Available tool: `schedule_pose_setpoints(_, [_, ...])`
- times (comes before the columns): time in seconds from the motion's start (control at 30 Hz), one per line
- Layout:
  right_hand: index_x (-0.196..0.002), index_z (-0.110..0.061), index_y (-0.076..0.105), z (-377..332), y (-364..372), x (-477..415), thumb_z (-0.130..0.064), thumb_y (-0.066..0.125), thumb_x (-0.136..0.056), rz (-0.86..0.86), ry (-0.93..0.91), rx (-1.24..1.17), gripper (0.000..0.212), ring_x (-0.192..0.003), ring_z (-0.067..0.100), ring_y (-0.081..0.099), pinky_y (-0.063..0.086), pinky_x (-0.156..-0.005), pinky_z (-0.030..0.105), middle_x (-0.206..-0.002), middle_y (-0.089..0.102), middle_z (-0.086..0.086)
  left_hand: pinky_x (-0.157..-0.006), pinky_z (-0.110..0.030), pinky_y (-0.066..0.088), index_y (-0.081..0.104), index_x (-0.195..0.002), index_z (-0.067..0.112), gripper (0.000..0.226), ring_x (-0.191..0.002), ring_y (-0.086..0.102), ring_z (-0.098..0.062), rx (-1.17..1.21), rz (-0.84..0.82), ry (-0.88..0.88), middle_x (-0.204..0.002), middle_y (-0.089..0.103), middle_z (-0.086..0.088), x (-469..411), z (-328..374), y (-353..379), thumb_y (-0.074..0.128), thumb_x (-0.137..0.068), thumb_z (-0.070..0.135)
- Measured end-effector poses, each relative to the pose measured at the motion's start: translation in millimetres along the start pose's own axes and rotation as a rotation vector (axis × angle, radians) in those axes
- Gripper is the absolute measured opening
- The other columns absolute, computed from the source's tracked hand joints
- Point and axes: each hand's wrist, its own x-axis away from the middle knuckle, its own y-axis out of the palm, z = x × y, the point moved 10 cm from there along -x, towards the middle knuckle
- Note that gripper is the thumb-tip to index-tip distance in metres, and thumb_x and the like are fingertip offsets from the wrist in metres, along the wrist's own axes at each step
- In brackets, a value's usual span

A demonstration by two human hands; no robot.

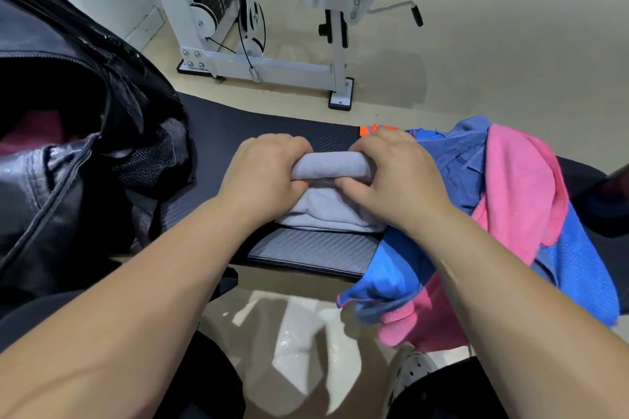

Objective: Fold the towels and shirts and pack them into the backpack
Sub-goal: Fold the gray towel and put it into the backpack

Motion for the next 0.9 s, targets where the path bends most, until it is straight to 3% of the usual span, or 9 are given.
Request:
schedule_pose_setpoints(0.13, [-0.116,-0.027,0.066,-5.7,-10.9,25.1,-0.065,0.066,-0.074,-0.101,-0.049,-0.132,0.057,-0.110,0.017,0.058,0.050,-0.090,0.037,-0.115,0.065,-0.011,-0.087,-0.040,0.050,0.066,-0.114,0.027,0.044,-0.099,0.064,-0.020,0.089,-0.071,0.111,-0.106,0.070,0.009,14.5,16.6,-7.1,0.068,-0.074,0.047])
schedule_pose_setpoints(0.27, [-0.134,-0.022,0.061,-15.5,-8.8,54.4,-0.055,0.088,-0.059,-0.195,-0.131,-0.068,0.086,-0.124,0.021,0.053,0.043,-0.099,0.033,-0.138,0.056,-0.003,-0.097,-0.041,0.051,0.059,-0.131,0.020,0.081,-0.115,0.062,-0.022,0.006,-0.146,0.237,-0.131,0.065,0.001,45.4,28.1,-2.1,0.074,-0.065,0.064])
schedule_pose_setpoints(0.33, [-0.130,-0.020,0.062,-20.9,-3.8,63.0,-0.041,0.092,-0.059,-0.175,-0.201,-0.005,0.080,-0.117,0.026,0.055,0.047,-0.098,0.037,-0.131,0.058,-0.001,-0.100,-0.049,0.050,0.056,-0.133,0.018,0.080,-0.125,0.059,-0.029,-0.040,-0.155,0.267,-0.142,0.058,-0.007,58.0,25.0,5.7,0.079,-0.067,0.056])
schedule_pose_setpoints(0.43, [-0.114,-0.018,0.067,-30.6,-0.3,73.1,-0.024,0.084,-0.072,-0.045,-0.316,0.050,0.046,-0.098,0.029,0.055,0.050,-0.082,0.047,-0.111,0.061,0.001,-0.097,-0.053,0.050,0.058,-0.121,0.017,0.058,-0.127,0.057,-0.034,-0.082,-0.112,0.350,-0.144,0.056,-0.010,68.4,29.3,12.7,0.083,-0.074,0.038])
schedule_pose_setpoints(0.5, [-0.106,-0.015,0.068,-32.5,-1.3,77.3,-0.016,0.075,-0.079,0.040,-0.346,0.045,0.028,-0.091,0.030,0.053,0.048,-0.075,0.047,-0.104,0.061,0.003,-0.096,-0.053,0.049,0.062,-0.112,0.014,0.041,-0.125,0.057,-0.036,-0.099,-0.056,0.407,-0.142,0.058,-0.011,70.8,35.3,11.4,0.078,-0.079,0.032])
schedule_pose_setpoints(0.63, [-0.093,-0.012,0.069,-37.4,-1.6,79.7,-0.007,0.069,-0.080,0.110,-0.356,0.073,0.014,-0.085,0.030,0.051,0.044,-0.071,0.044,-0.097,0.061,0.004,-0.082,-0.049,0.048,0.066,-0.090,0.009,0.015,-0.111,0.061,-0.038,-0.094,0.050,0.446,-0.129,0.064,-0.012,72.7,42.5,6.7,0.072,-0.083,0.021])
schedule_pose_setpoints(0.77, [-0.095,-0.018,0.072,-39.1,2.8,82.6,-0.029,0.074,-0.081,-0.008,-0.351,0.062,0.018,-0.090,0.027,0.053,0.043,-0.075,0.042,-0.099,0.061,-0.001,-0.078,-0.046,0.046,0.063,-0.082,0.011,0.015,-0.104,0.062,-0.037,-0.077,0.042,0.412,-0.121,0.066,-0.009,71.5,44.2,6.4,0.073,-0.075,0.020])
schedule_pose_setpoints(0.83, [-0.101,-0.022,0.075,-34.2,3.2,82.8,-0.048,0.070,-0.083,-0.093,-0.305,-0.008,0.033,-0.092,0.023,0.055,0.045,-0.079,0.041,-0.100,0.061,-0.004,-0.089,-0.047,0.043,0.061,-0.077,0.013,0.030,-0.109,0.061,-0.033,-0.039,0.017,0.376,-0.121,0.065,-0.007,70.7,41.7,5.2,0.077,-0.073,0.038])
schedule_pose_setpoints(0.9, [-0.103,-0.020,0.078,-31.1,-0.3,82.6,-0.050,0.066,-0.086,-0.107,-0.293,-0.075,0.036,-0.091,0.023,0.057,0.047,-0.081,0.039,-0.098,0.064,-0.004,-0.104,-0.053,0.037,0.060,-0.075,0.016,0.042,-0.122,0.058,-0.028,0.032,0.004,0.327,-0.127,0.064,-0.004,67.2,40.3,-0.5,0.073,-0.075,0.056])
